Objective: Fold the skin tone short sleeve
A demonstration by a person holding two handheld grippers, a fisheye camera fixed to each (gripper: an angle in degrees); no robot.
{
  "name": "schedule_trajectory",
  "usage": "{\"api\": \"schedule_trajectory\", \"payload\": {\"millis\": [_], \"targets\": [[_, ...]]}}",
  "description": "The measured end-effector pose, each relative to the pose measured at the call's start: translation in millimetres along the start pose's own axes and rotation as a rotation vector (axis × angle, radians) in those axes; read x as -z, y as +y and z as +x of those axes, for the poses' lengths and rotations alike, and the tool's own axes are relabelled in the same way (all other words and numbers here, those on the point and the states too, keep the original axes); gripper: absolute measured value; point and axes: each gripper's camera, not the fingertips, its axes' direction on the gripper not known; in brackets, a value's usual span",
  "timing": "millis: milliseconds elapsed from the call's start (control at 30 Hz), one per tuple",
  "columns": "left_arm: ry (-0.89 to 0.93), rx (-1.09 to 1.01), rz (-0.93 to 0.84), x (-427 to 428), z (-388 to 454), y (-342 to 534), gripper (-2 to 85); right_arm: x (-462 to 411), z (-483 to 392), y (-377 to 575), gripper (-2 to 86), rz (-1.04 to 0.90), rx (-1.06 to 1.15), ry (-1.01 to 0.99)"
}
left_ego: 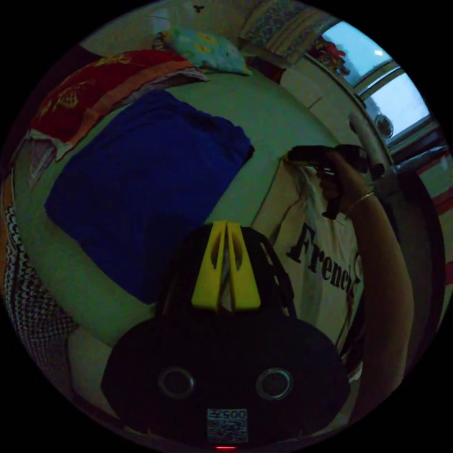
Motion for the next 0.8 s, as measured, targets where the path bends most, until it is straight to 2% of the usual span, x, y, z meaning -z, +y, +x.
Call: {"api": "schedule_trajectory", "payload": {"millis": [67, 133, 167, 200, 300, 333, 500, 567, 667, 800], "targets": [[0.104, -0.058, -0.003, -3.5, 14.8, 4.2, -0.4, 15.3, 3.6, 14.2, -0.9, -0.034, 0.022, -0.018], [0.291, -0.197, -0.082, -18.4, 44.2, 9.5, -0.4, 24.6, 9.0, 25.9, -0.8, -0.065, 0.004, -0.027], [0.323, -0.227, -0.104, -23.0, 52.5, 11.1, -0.4, 32.6, 12.6, 35.2, -1.0, -0.055, -0.01, -0.026], [0.3, -0.254, -0.135, -31.9, 68.8, 14.4, -0.4, 36.9, 14.4, 40.3, -1.0, -0.046, -0.02, -0.023], [-0.051, -0.277, -0.173, -52.7, 104.1, 22.7, -0.4, 65.9, 20.1, 76.1, -1.0, 0.067, -0.06, 0.002], [-0.088, -0.293, -0.179, -58.6, 114.8, 25.6, -0.4, 78.9, 18.9, 95.6, -1.0, 0.123, -0.055, 0.039], [-0.048, -0.228, -0.168, -66.6, 137.8, 38.4, -0.5, 117.0, 6.1, 217.6, -1.3, 0.251, -0.079, 0.281], [-0.053, -0.236, -0.171, -70.0, 150.0, 44.1, -0.5, 125.8, 0.3, 301.5, -1.4, 0.308, -0.156, 0.406], [-0.102, -0.262, -0.178, -77.5, 176.5, 56.2, -0.5, 126.8, -1.9, 393.5, -1.4, 0.309, -0.248, 0.494], [-0.202, -0.273, -0.154, -87.8, 214.8, 76.8, -0.4, 117.8, 21.1, 460.3, -1.4, 0.239, -0.377, 0.545]]}}
